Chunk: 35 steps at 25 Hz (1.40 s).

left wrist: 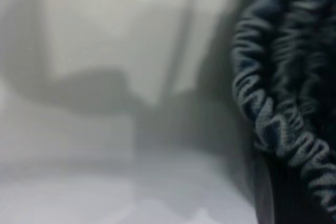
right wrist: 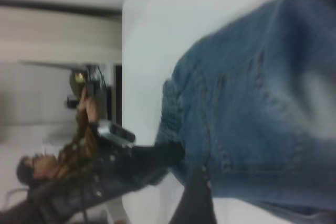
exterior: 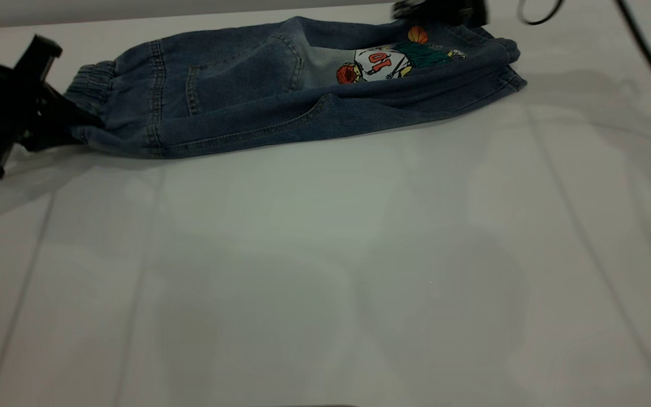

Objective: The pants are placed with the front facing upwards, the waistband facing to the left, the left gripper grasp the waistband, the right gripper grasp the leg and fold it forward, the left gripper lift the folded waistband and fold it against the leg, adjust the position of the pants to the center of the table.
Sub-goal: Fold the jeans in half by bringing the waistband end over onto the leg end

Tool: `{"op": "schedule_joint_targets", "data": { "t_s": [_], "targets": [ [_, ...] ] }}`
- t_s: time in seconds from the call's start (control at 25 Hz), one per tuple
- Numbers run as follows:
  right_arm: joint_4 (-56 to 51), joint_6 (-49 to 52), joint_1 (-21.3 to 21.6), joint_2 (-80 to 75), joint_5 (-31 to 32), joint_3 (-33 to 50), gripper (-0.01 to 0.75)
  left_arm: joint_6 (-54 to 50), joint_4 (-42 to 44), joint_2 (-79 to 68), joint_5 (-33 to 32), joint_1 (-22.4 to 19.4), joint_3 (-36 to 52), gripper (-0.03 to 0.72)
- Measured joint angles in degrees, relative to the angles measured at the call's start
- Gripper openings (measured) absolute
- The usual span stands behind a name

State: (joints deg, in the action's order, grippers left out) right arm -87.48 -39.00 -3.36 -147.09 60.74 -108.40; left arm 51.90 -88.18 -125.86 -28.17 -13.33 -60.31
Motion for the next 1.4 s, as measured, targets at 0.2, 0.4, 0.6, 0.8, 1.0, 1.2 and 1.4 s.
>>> {"op": "schedule_joint_targets", "data": {
  "t_s": [0.2, 0.4, 0.6, 0.8, 1.0, 1.2, 1.4],
  "targets": [
    [1.3, 0.3, -6.3, 0.0, -6.0, 0.0, 0.537, -3.2, 9.5, 7.0, -1.5, 0.5, 0.1, 0.099],
    [6.0, 0.4, -11.8, 0.0, -14.9, 0.0, 0.537, -7.0, 18.2, 13.8, -2.7, 1.9, 0.1, 0.099],
    [9.4, 0.4, -16.9, -0.1, -19.0, 0.0, 0.537, -7.6, 20.7, 19.8, -4.7, 2.3, 0.4, 0.099],
    [10.0, 0.5, -21.4, -1.1, -18.4, 0.0, 0.534, -7.4, 21.2, 26.4, -7.6, 2.3, 0.4, 0.099],
    [10.5, 0.5, -22.6, -1.7, -14.2, 0.0, 0.520, -7.3, 23.6, 32.1, -8.4, 2.3, 0.4, 0.099],
    [11.8, 0.5, -16.2, 1.3, -13.4, -0.1, 0.519, -7.3, 24.4, 34.1, -10.1, 2.3, 0.4, 0.099],
    [11.7, 0.7, -9.0, 2.5, -9.8, -0.1, 0.519, -7.0, 24.8, 34.4, -9.2, 5.4, 0.4, 0.099]
  ]
}}
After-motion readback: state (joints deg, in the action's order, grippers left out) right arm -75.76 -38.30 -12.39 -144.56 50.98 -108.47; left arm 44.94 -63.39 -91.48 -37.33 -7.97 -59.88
